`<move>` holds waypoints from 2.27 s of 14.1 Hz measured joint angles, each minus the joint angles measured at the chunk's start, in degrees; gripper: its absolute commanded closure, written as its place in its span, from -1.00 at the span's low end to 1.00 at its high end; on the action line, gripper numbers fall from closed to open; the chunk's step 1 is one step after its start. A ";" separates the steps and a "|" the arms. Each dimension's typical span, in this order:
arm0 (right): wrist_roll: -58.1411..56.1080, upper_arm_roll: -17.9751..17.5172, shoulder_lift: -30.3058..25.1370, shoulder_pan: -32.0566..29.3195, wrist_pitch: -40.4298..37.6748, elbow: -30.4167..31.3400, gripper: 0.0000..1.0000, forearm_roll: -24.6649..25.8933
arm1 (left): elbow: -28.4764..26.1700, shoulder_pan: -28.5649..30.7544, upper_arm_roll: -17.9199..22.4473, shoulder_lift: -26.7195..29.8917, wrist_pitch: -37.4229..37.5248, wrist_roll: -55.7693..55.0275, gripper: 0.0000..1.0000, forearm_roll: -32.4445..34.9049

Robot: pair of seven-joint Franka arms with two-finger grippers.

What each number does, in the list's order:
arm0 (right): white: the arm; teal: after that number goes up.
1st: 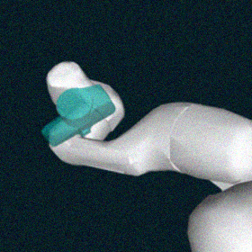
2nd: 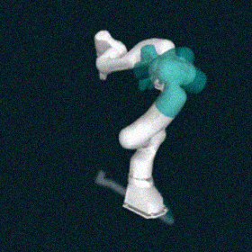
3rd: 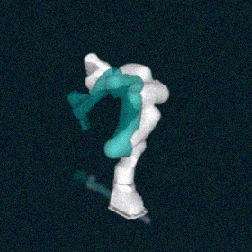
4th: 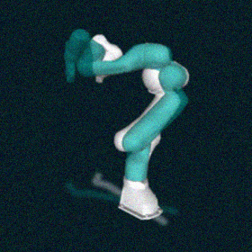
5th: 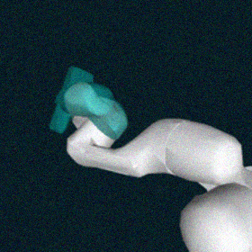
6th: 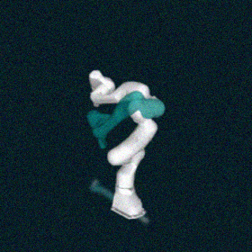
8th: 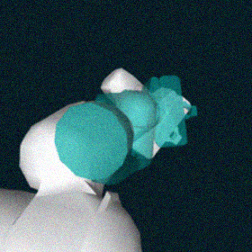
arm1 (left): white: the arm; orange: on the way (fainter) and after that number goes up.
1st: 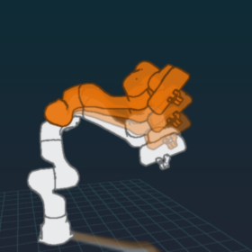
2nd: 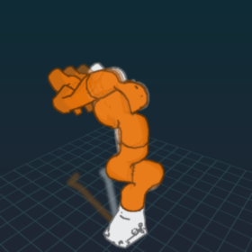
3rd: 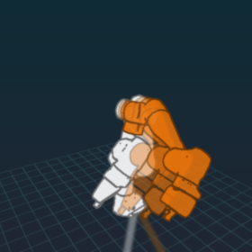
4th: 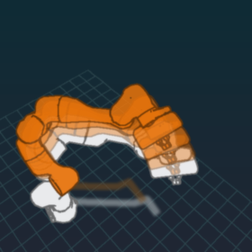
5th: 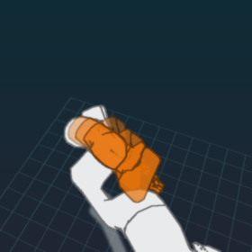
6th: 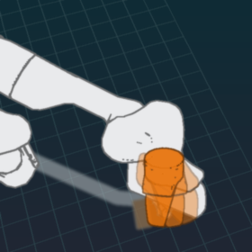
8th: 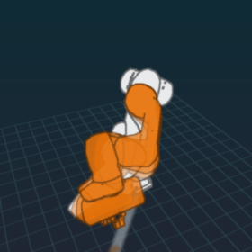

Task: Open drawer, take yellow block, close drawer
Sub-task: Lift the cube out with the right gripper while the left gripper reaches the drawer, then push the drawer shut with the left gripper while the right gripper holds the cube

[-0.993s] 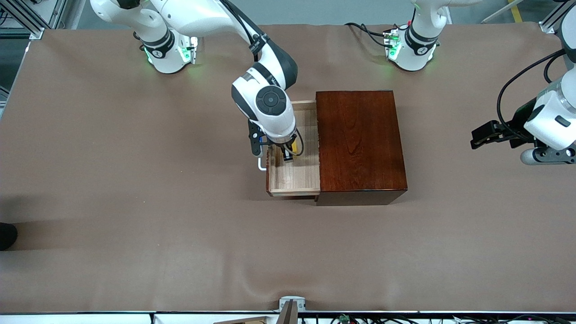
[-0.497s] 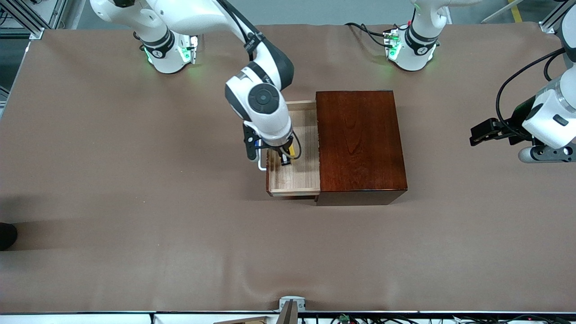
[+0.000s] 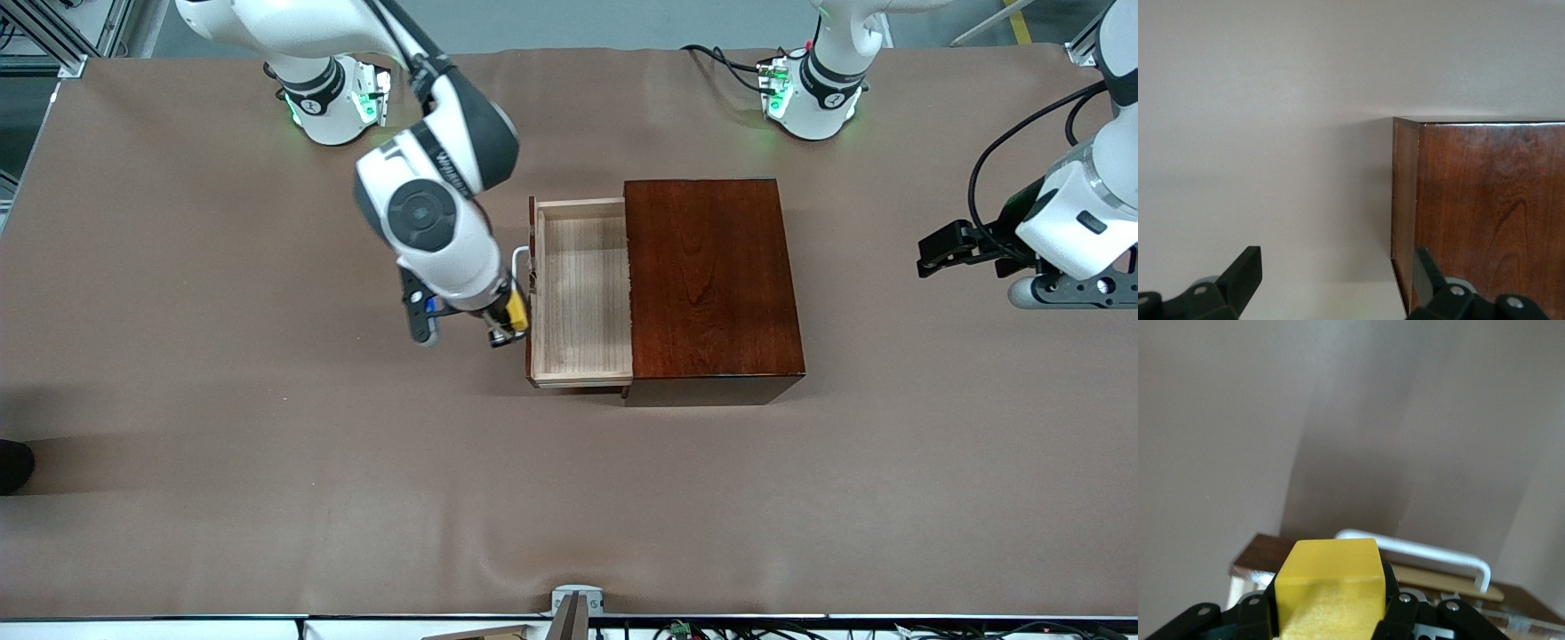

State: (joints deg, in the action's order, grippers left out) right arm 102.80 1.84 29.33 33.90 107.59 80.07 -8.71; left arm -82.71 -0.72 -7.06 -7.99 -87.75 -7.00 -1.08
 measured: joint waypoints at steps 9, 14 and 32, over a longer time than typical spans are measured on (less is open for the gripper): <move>-37.66 0.16 -8.21 -10.85 -4.22 7.76 1.00 -0.27 | -0.81 -1.05 -16.41 -3.64 0.39 -15.35 -1.00 -0.05; -60.39 0.35 -8.37 -20.09 -3.67 11.01 1.00 -0.27 | -0.45 -4.90 -27.91 -4.83 -4.73 -8.56 -1.00 -0.08; -100.64 0.48 4.00 -36.62 18.13 15.41 1.00 10.12 | 8.86 -37.38 -10.06 -35.63 -38.75 37.58 -1.00 5.86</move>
State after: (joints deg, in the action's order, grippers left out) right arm 2.16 2.31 33.32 -2.72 125.71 95.48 1.41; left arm -73.84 -38.10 -17.12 -43.61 -126.50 30.58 4.78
